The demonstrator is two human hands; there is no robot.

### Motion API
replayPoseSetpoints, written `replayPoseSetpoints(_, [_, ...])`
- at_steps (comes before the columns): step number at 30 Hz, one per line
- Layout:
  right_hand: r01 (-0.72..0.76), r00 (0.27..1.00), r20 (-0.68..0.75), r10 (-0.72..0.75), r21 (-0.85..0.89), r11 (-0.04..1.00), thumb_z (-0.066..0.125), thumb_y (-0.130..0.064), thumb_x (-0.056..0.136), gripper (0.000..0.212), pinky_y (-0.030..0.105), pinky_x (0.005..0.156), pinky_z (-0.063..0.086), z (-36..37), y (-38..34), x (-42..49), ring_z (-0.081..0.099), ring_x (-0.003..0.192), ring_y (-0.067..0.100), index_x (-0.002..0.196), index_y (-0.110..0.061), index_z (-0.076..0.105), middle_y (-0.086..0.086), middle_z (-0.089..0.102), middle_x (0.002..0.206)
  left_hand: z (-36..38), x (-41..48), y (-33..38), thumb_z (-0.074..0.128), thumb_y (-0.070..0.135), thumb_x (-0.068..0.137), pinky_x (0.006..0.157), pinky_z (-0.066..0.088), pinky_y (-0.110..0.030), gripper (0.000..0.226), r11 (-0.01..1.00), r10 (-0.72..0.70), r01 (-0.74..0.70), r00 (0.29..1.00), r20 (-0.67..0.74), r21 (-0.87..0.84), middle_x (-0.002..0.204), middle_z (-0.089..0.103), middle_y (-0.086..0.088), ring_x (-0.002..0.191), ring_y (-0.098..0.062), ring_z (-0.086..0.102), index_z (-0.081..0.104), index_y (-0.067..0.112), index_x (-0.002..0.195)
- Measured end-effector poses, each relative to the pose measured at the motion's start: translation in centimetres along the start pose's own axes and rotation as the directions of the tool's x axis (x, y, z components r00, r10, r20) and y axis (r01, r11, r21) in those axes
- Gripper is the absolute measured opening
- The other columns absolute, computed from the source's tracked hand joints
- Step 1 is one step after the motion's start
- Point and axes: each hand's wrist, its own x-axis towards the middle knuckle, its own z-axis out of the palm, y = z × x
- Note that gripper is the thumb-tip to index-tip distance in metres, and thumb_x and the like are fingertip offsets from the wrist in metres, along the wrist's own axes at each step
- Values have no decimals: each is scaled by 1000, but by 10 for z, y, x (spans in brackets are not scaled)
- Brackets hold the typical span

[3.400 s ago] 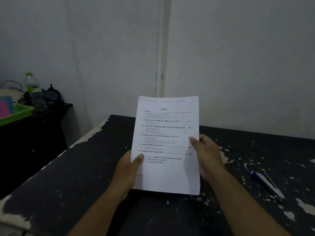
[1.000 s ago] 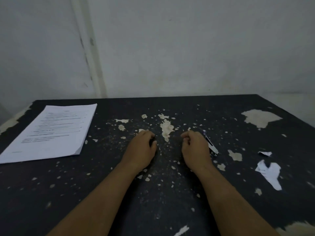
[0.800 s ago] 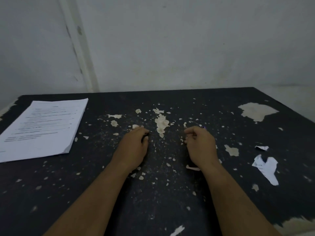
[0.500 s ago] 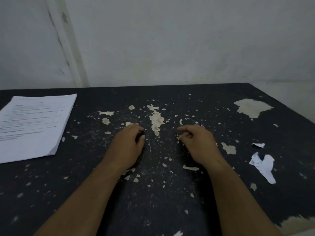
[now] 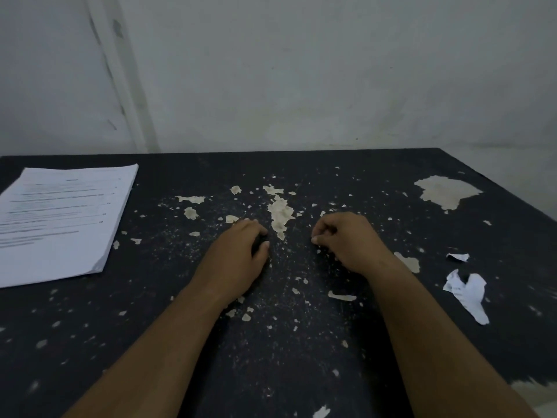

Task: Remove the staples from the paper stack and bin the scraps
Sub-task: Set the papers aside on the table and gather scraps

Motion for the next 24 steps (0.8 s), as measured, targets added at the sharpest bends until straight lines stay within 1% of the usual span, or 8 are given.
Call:
replayPoseSetpoints(5, [80, 994, 85, -64, -192, 978, 61, -21, 96, 17, 24, 63, 43, -2, -10, 3, 55, 66, 7, 88, -10, 71, 2, 68, 80, -1, -1, 1, 56, 27, 98, 94, 48, -27, 23, 1000, 8, -8, 1000, -5, 0, 119, 60, 9, 109, -7, 56, 62, 20, 119])
replayPoseSetpoints(7, [110, 989, 121, -81, -254, 961, 56, -20, 99, 24, 29, 67, 45, -1, -14, 3, 61, 72, 18, 89, -3, 71, 11, 70, 83, -1, 0, 1, 56, 27, 98, 93, 49, -28, 23, 1000, 10, -10, 1000, -7, 4, 117, 60, 9, 106, -6, 56, 62, 20, 119])
replayPoseSetpoints(9, [116, 987, 141, -82, -254, 960, 54, -19, 99, 27, 29, 67, 48, -1, -14, 5, 63, 75, 25, 89, 1, 70, 16, 71, 84, -1, 0, 1, 56, 28, 98, 93, 48, -27, 22, 1000, 9, -9, 1000, -6, 1, 116, 59, 10, 107, -5, 56, 62, 21, 118])
replayPoseSetpoints(12, [77, 987, 157, -43, -221, 972, 56, -20, 98, 23, 15, 51, 42, -4, -11, 9, 57, 65, 8, 87, -5, 70, 4, 68, 80, 0, 0, 0, 56, 29, 98, 92, 49, -27, 22, 1000, 13, -13, 1000, -7, 1, 114, 59, 11, 106, -5, 56, 62, 22, 117])
replayPoseSetpoints(14, [43, 986, 168, -10, -196, 980, 57, -18, 97, 22, 11, 47, 41, -5, -11, 11, 57, 63, 8, 86, -6, 71, 2, 68, 80, 0, 0, 0, 56, 29, 97, 91, 49, -27, 21, 1000, 13, -13, 1000, -11, 1, 113, 59, 11, 105, -5, 56, 62, 22, 117])
replayPoseSetpoints(17, [10, 974, 224, 31, -182, 983, 54, -11, 95, 26, 23, 54, 44, -6, -15, 16, 50, 63, 20, 89, 11, 65, 21, 62, 77, 0, 1, 0, 56, 29, 97, 87, 49, -25, 21, 1000, 19, -19, 1000, -13, 3, 110, 58, 11, 97, -5, 55, 62, 22, 116])
replayPoseSetpoints(21, [-4, 957, 282, 60, -194, 981, 54, -10, 94, 25, 30, 55, 42, -10, -22, 21, 43, 57, 16, 76, 6, 61, 11, 51, 71, 0, 2, 0, 56, 30, 97, 84, 48, -24, 20, 1000, 21, -21, 1000, -14, 5, 109, 59, 11, 94, -5, 54, 62, 22, 115])
replayPoseSetpoints(24, [-1, 959, 279, 48, -166, 986, 60, -15, 95, 15, 21, 45, 41, -12, -18, 22, 52, 57, 12, 92, -1, 66, 0, 61, 79, -1, 2, 0, 56, 30, 97, 82, 47, -22, 19, 1000, 26, -26, 999, -19, 8, 108, 59, 10, 93, -4, 54, 62, 22, 114])
